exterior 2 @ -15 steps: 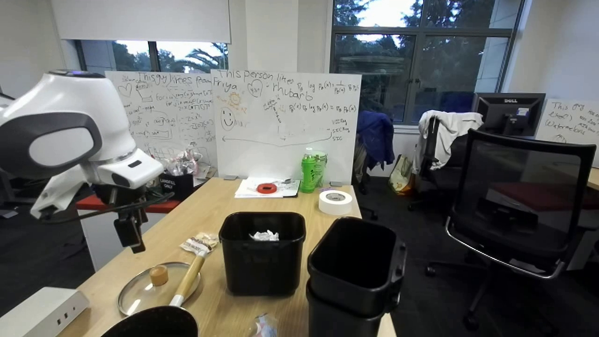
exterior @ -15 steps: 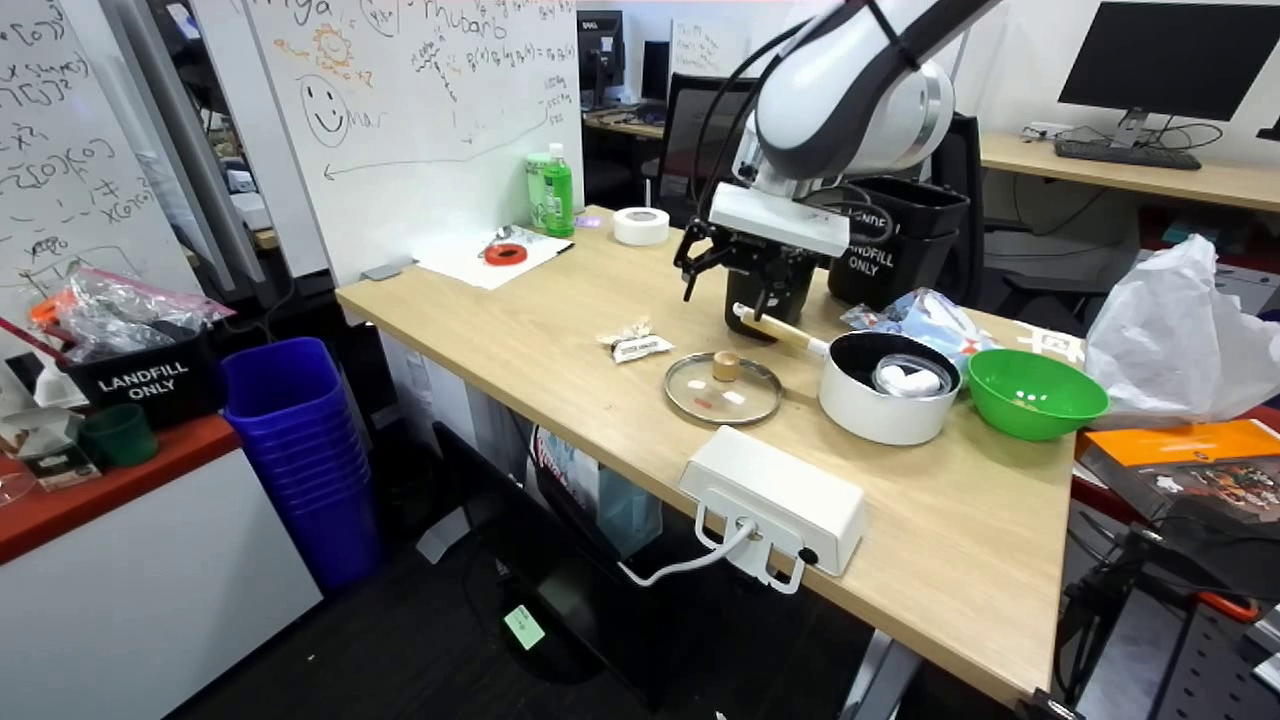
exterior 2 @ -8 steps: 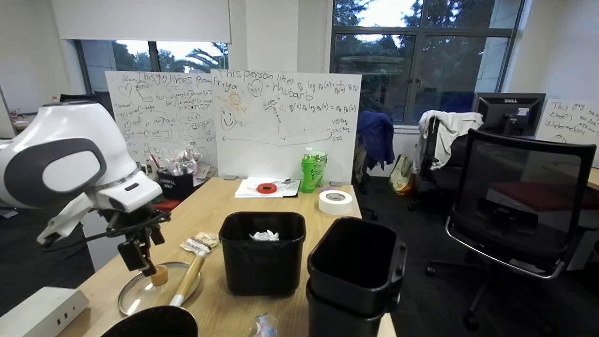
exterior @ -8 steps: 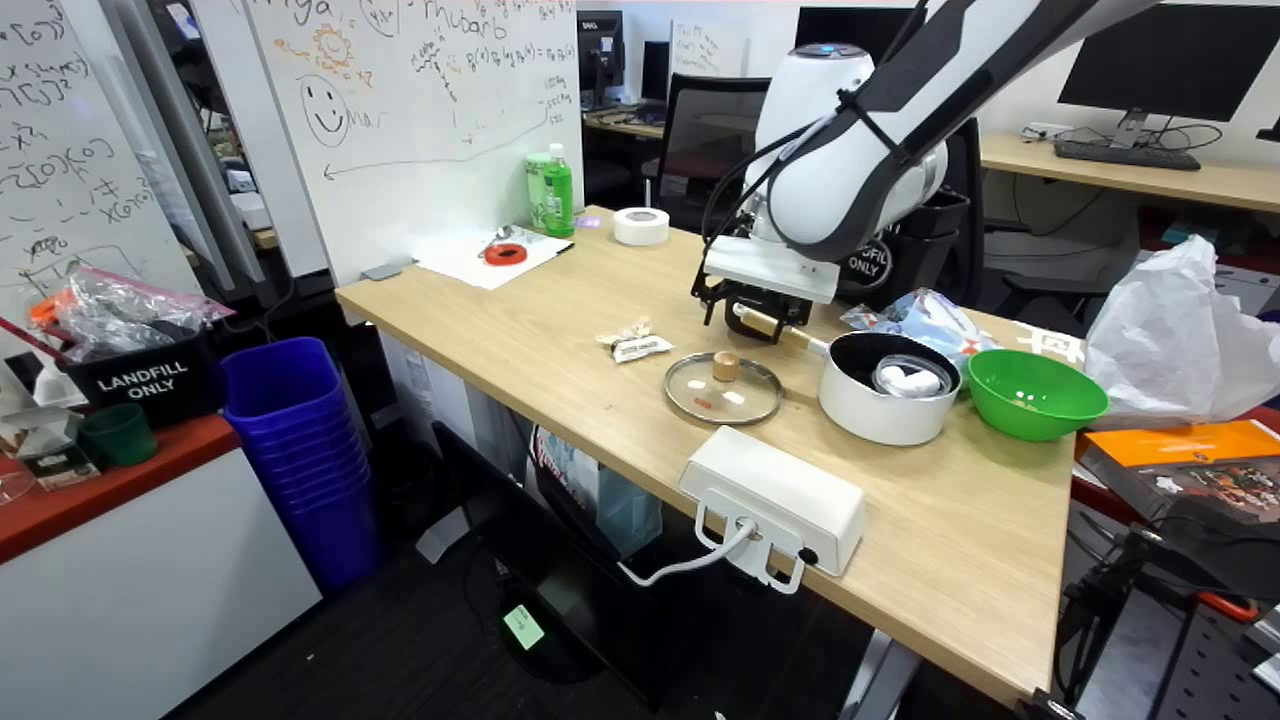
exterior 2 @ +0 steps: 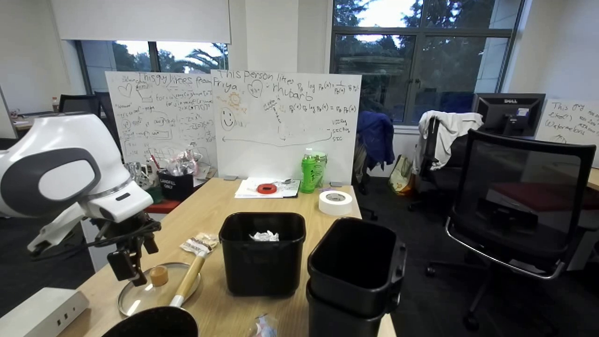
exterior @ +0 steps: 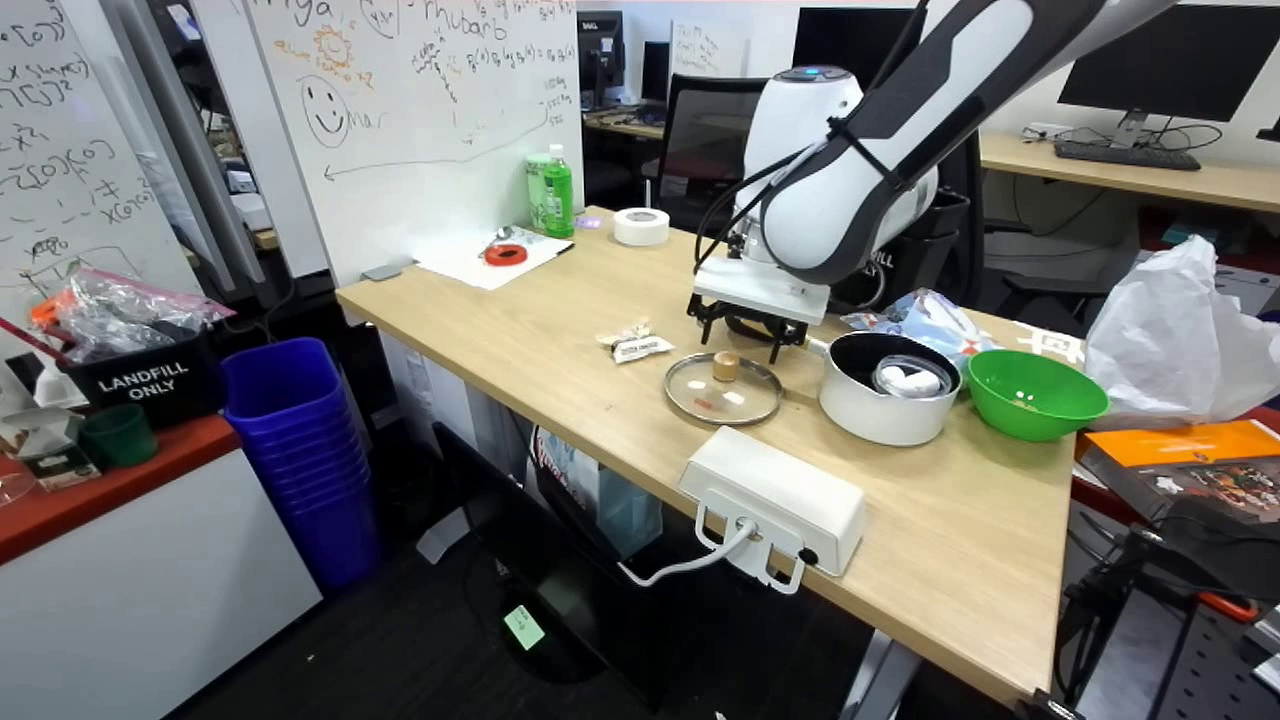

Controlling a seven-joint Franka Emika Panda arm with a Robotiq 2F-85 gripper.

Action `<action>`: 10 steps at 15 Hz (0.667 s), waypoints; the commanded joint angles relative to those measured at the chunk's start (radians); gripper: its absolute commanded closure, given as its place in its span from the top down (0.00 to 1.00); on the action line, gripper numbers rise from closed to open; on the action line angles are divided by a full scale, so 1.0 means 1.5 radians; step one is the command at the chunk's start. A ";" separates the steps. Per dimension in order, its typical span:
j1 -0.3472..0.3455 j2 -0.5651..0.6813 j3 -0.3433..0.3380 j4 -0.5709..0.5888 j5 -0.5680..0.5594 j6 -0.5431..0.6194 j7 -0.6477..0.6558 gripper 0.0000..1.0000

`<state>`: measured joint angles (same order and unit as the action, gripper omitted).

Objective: Put the lid on the white pot

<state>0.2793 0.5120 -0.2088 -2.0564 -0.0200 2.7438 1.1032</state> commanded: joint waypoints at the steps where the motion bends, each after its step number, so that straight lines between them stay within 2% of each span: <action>1: -0.014 0.010 0.014 0.008 0.005 0.007 0.006 1.00; 10: -0.038 0.030 0.034 0.029 0.025 -0.013 -0.014 1.00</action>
<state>0.2625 0.5406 -0.1952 -2.0445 -0.0098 2.7445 1.1085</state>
